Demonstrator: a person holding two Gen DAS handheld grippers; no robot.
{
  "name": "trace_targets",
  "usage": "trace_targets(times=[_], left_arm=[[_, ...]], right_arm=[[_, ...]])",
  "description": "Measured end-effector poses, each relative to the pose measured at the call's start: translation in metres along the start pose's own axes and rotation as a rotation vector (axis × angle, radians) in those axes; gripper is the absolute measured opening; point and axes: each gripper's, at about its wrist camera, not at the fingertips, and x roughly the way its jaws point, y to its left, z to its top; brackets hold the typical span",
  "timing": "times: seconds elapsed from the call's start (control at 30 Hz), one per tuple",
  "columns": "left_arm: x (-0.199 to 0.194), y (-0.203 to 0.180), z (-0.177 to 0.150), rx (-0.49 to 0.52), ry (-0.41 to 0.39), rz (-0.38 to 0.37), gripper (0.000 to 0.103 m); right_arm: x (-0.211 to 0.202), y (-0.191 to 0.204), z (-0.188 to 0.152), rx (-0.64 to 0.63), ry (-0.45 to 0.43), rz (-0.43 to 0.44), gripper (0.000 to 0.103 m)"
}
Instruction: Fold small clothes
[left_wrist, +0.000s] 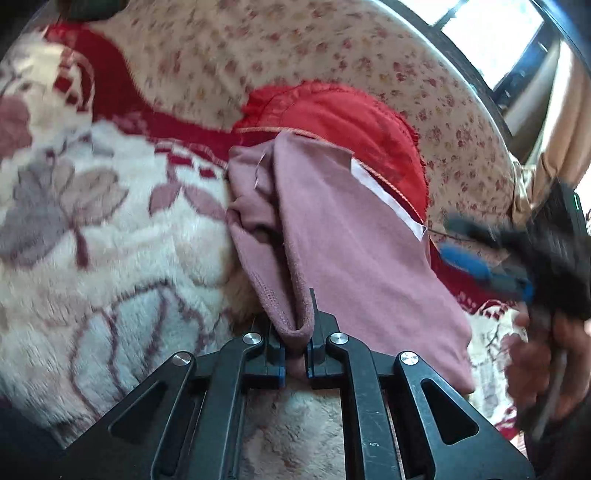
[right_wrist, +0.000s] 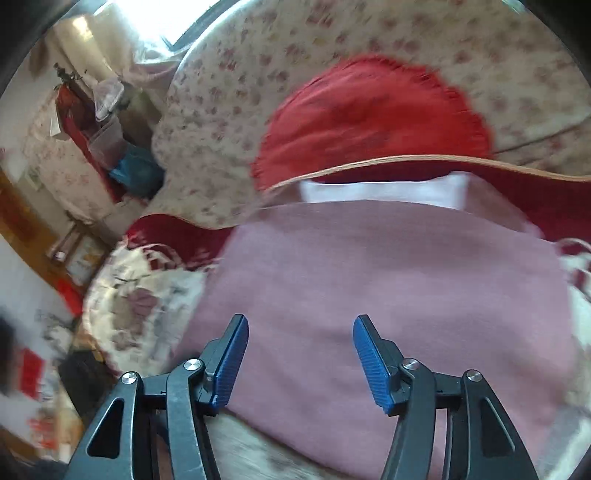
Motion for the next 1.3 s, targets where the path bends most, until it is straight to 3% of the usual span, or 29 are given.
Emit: trace_targets(times=[0.07,0.13,0.2,0.27,0.47,0.7,0.93,1.07,1.17,1.23,1.3], left_arm=[[0.002,0.004,0.000,-0.013,0.008,-0.002,0.006],[0.006,0.010,0.000,-0.024,0.021,-0.008,0.006],[0.009,0.011,-0.001,-0.030,0.028,-0.022,0.006],[0.010,0.008,-0.003,-0.021,0.033,-0.042,0.006],[0.016,-0.007,-0.008,0.069,0.040,-0.023,0.006],[0.021,-0.024,-0.011,0.184,0.039,0.037,0.006],[0.023,-0.020,-0.011,0.171,0.048,0.029,0.006],[0.022,-0.018,-0.010,0.162,0.051,0.021,0.006],[0.021,-0.016,-0.009,0.155,0.051,0.015,0.006],[0.020,-0.016,-0.009,0.148,0.050,0.006,0.006],[0.016,-0.015,-0.007,0.137,0.041,-0.011,0.006]], right_arm=[[0.028,0.026,0.032,-0.056,0.051,-0.003,0.057],[0.051,0.038,0.050,-0.010,0.116,0.048,0.057],[0.090,0.051,0.071,0.069,0.248,0.082,0.057],[0.119,0.062,0.084,0.071,0.335,0.019,0.057],[0.175,0.084,0.115,0.048,0.434,-0.109,0.057],[0.216,0.107,0.113,-0.059,0.581,-0.244,0.070],[0.257,0.133,0.094,-0.267,0.699,-0.431,0.070],[0.276,0.143,0.084,-0.377,0.723,-0.528,0.070],[0.279,0.139,0.084,-0.418,0.713,-0.597,0.043],[0.274,0.135,0.088,-0.412,0.702,-0.597,0.021],[0.260,0.129,0.098,-0.376,0.678,-0.546,0.012]])
